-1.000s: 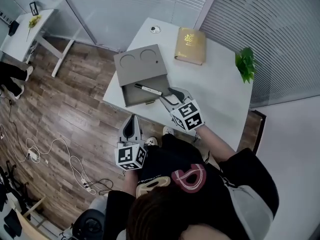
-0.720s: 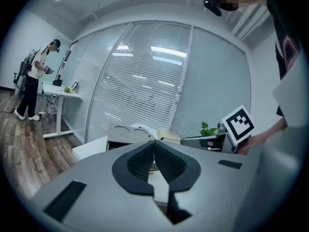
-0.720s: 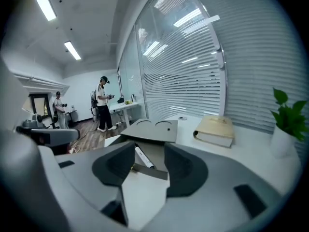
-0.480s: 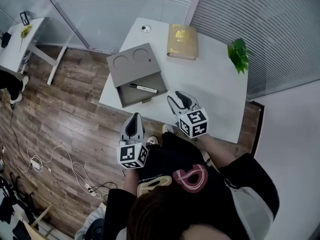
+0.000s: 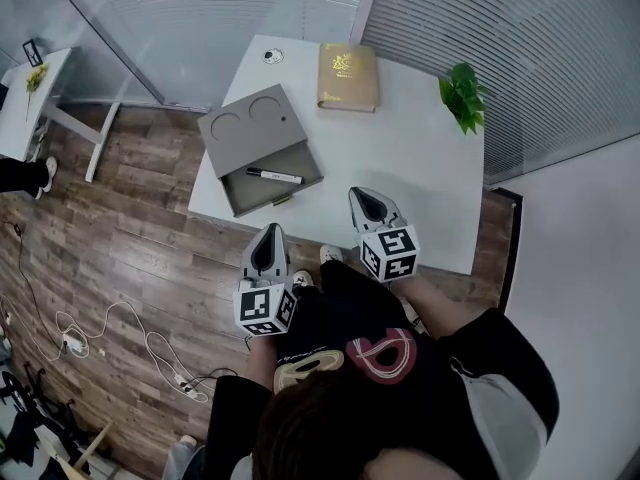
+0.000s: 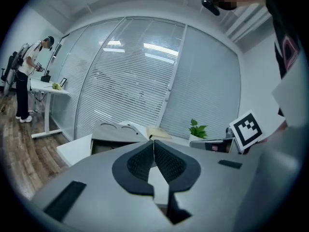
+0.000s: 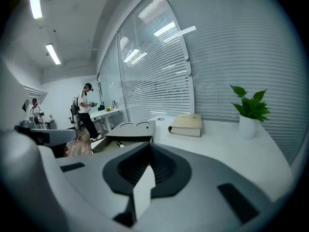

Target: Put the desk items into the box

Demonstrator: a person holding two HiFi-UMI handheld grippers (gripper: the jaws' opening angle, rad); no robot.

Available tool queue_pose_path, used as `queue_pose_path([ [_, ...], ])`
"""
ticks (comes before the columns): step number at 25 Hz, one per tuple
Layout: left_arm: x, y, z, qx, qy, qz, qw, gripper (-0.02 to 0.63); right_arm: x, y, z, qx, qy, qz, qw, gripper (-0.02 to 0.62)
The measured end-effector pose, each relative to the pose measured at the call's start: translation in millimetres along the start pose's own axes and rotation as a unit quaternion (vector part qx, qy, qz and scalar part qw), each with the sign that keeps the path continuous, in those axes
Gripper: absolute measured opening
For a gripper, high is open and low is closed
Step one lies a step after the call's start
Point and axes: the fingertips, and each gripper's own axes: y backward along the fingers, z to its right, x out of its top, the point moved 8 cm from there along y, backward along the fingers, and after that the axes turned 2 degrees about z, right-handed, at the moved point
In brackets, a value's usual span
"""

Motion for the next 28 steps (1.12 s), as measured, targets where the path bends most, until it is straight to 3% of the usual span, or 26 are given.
queue_pose_path([
  [6, 0, -3, 3, -0.007, -0.002, -0.003, 1.0000, 0.018, 3, 7, 4, -0.020, 0.024, 0.011, 0.999, 0.009],
  [28, -4, -13, 15, -0.003, -0.008, -0.005, 0.9999, 0.018, 1, 8, 17, -0.008, 0.034, 0.013, 0.999, 0.009],
])
